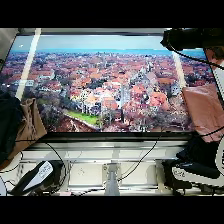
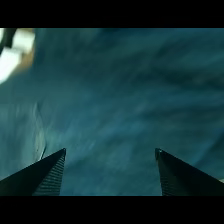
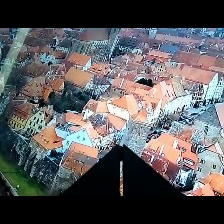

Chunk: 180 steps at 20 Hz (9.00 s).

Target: Fold the clothes and pants, and hang the long-sleeved shirts on hangers.

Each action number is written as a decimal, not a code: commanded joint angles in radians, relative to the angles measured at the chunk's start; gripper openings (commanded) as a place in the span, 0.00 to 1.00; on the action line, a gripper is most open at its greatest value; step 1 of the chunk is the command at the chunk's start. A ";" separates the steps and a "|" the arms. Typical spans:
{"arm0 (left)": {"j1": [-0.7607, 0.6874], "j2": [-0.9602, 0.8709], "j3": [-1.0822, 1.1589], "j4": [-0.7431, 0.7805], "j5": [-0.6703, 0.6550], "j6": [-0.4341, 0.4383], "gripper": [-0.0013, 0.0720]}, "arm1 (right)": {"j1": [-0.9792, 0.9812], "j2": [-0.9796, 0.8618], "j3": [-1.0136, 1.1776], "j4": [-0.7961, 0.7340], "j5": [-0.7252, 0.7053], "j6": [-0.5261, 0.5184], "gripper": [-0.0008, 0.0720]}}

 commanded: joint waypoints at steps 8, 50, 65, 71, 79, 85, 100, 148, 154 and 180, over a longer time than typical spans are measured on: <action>0.148 -0.121 -0.112 0.016 -0.018 0.143 0.99 | 0.001 0.000 0.001 0.000 0.000 0.000 0.06; -0.813 0.071 0.394 -0.050 0.394 0.013 0.06 | 0.001 0.000 0.001 0.005 -0.001 0.000 0.06; -1.579 -0.523 0.394 -0.051 0.771 -0.126 0.07 | 0.001 0.084 0.001 -0.113 -0.049 -0.003 0.06; -1.748 -0.581 0.394 -0.050 0.789 -0.288 0.07 | 0.001 0.089 0.001 -0.127 -0.049 -0.003 0.06; -1.748 -0.451 0.394 0.072 0.449 -0.286 0.97 | 0.001 0.089 0.001 -0.123 -0.052 -0.002 0.06; -1.580 -0.085 0.394 0.097 0.388 -0.294 0.82 | 0.002 0.061 -0.003 -0.125 -0.066 -0.009 0.06; -1.296 0.177 0.376 0.094 0.056 -0.293 0.81 | 0.059 -0.516 -0.100 0.137 -0.014 -0.267 0.87; -1.266 0.015 -0.185 -0.554 0.595 -0.295 0.60 | -0.098 -0.177 0.132 -0.131 -0.504 -0.099 0.06; -1.355 -0.048 -0.249 -0.671 0.664 -0.278 0.60 | -0.132 -0.179 0.129 -0.260 -0.480 -0.058 0.06; -1.345 -0.270 -0.242 -0.668 1.164 -0.566 0.61 | -0.560 -0.095 0.092 -0.621 0.303 0.351 0.06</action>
